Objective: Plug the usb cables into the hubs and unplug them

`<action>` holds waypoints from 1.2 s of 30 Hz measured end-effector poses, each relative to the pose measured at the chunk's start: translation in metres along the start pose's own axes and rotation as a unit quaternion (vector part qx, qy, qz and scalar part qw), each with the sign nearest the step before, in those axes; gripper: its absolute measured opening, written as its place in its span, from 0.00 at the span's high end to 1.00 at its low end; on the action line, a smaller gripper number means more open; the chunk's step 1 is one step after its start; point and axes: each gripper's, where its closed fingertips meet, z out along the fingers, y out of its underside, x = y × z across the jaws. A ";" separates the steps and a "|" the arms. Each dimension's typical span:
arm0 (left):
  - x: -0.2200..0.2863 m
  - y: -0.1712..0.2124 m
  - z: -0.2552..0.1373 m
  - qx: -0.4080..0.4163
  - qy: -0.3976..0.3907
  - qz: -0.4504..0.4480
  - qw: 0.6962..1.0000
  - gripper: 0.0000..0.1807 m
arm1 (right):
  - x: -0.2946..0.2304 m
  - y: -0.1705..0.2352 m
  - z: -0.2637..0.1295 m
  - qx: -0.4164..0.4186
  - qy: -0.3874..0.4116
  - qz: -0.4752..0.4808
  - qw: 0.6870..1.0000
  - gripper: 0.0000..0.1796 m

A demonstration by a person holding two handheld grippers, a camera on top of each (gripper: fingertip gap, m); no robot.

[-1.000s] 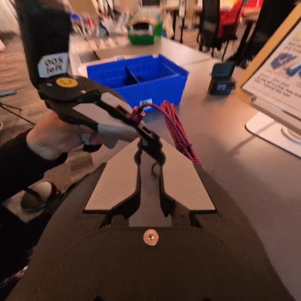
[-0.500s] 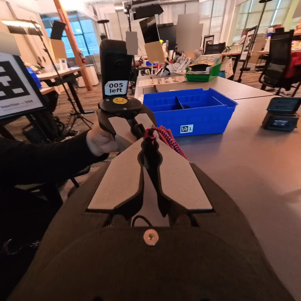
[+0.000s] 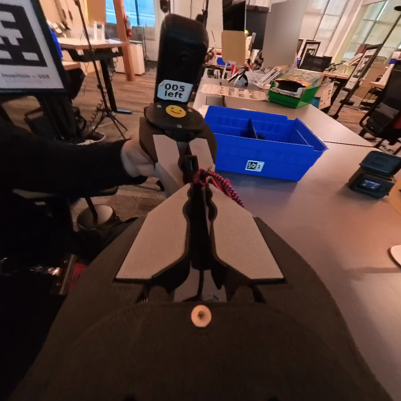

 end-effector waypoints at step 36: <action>-0.021 -0.020 -0.006 0.054 -0.118 0.017 0.991 0.95 | 0.007 -0.022 0.013 0.200 -0.040 0.187 0.961 1.00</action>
